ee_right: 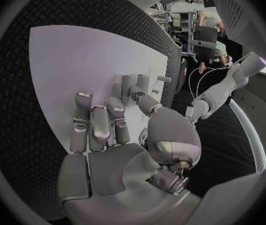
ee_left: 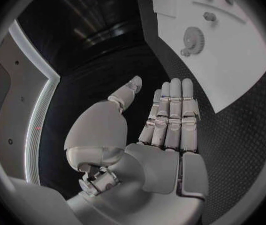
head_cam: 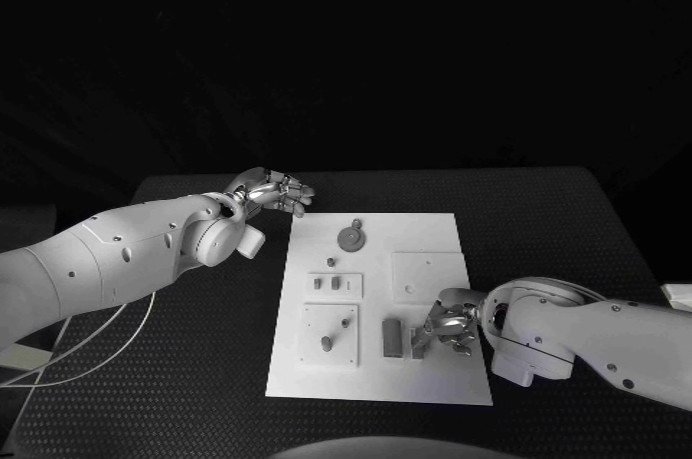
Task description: Assemble the parts on the task board
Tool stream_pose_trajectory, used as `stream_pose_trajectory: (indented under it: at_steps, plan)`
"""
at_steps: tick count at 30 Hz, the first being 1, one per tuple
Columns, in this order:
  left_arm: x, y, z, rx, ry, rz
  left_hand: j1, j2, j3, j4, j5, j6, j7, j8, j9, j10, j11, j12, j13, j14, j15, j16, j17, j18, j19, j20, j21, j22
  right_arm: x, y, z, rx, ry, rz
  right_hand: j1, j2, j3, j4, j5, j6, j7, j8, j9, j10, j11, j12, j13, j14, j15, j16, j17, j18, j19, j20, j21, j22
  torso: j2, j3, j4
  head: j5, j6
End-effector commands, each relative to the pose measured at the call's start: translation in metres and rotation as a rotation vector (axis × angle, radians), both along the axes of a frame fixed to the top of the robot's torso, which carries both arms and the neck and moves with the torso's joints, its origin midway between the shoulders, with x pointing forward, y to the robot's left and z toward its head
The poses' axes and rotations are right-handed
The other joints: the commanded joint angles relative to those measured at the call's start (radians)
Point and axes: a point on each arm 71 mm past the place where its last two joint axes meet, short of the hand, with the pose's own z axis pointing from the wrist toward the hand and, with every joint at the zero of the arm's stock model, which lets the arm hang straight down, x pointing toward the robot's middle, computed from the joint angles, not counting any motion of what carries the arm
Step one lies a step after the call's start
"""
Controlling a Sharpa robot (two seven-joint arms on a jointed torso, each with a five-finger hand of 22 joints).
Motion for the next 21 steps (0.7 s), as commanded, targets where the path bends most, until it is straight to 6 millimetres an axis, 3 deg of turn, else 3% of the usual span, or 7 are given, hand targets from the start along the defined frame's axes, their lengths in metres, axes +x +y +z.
stream_pose_trajectory:
  at_steps: [1, 6, 12, 21]
  plan:
    - [-0.0001, -0.0018, 0.001, -0.011, -0.001, -0.011, -0.008, 0.002, -0.001, 0.003, 0.0, -0.004, -0.002, 0.006, -0.001, -0.001, -0.002, 0.003, -0.001, 0.007, 0.003, -0.005, 0.002, 0.02, 0.007, 0.003, -0.004, 0.001, -0.0038, 0.0061, -0.0016, 0.017, 0.011, 0.037, 0.006, 0.001, 0.001, -0.001, 0.0, 0.001, 0.005, 0.0, -0.002, -0.006, 0.002, -0.007, -0.003, -0.005, -0.003, -0.001, -0.002, 0.018, -0.006, -0.003, 0.001, 0.018, 0.0, -0.0004, 0.0005, 0.001, 0.001]
    - [-0.0001, -0.002, 0.0009, -0.011, -0.001, -0.011, -0.008, 0.003, -0.001, 0.003, 0.0, -0.004, -0.002, 0.006, -0.001, -0.001, -0.002, 0.003, -0.001, 0.007, 0.003, -0.005, 0.002, 0.02, 0.007, 0.003, -0.005, 0.001, -0.0034, 0.0067, -0.0013, 0.021, 0.005, 0.033, -0.004, -0.011, -0.007, 0.003, 0.0, -0.001, 0.007, -0.002, -0.003, -0.01, 0.003, -0.012, -0.007, -0.008, -0.001, -0.002, -0.005, 0.018, -0.006, 0.0, 0.0, 0.017, 0.0, -0.0005, 0.0008, 0.0, 0.001]
    - [0.0, -0.0016, 0.0009, -0.011, -0.001, -0.011, -0.009, 0.003, -0.001, 0.004, 0.0, -0.005, -0.002, 0.006, -0.002, -0.002, -0.002, 0.003, -0.001, 0.007, 0.003, -0.006, 0.003, 0.02, 0.007, 0.003, -0.005, 0.001, -0.0041, 0.0074, -0.0016, 0.019, 0.012, 0.043, -0.034, -0.068, -0.016, 0.025, 0.0, -0.006, 0.009, -0.004, -0.006, -0.018, 0.005, -0.02, -0.016, -0.012, 0.0, -0.005, -0.011, 0.018, -0.005, 0.002, -0.004, 0.014, 0.0, -0.0007, 0.0002, 0.002, 0.0]
    - [0.0001, -0.0015, 0.0009, -0.011, -0.001, -0.01, -0.009, 0.003, -0.001, 0.004, 0.0, -0.005, -0.002, 0.006, -0.002, -0.002, -0.002, 0.003, -0.001, 0.007, 0.004, -0.006, 0.003, 0.02, 0.007, 0.003, -0.005, 0.001, -0.0045, 0.0076, -0.0016, 0.02, 0.014, 0.047, -0.046, -0.169, 0.02, 0.119, 0.0, -0.012, 0.01, -0.005, -0.008, -0.025, 0.007, -0.023, -0.021, -0.015, 0.001, -0.006, -0.015, 0.018, 0.002, -0.001, -0.009, 0.013, 0.0, -0.0003, -0.0001, 0.004, -0.003]
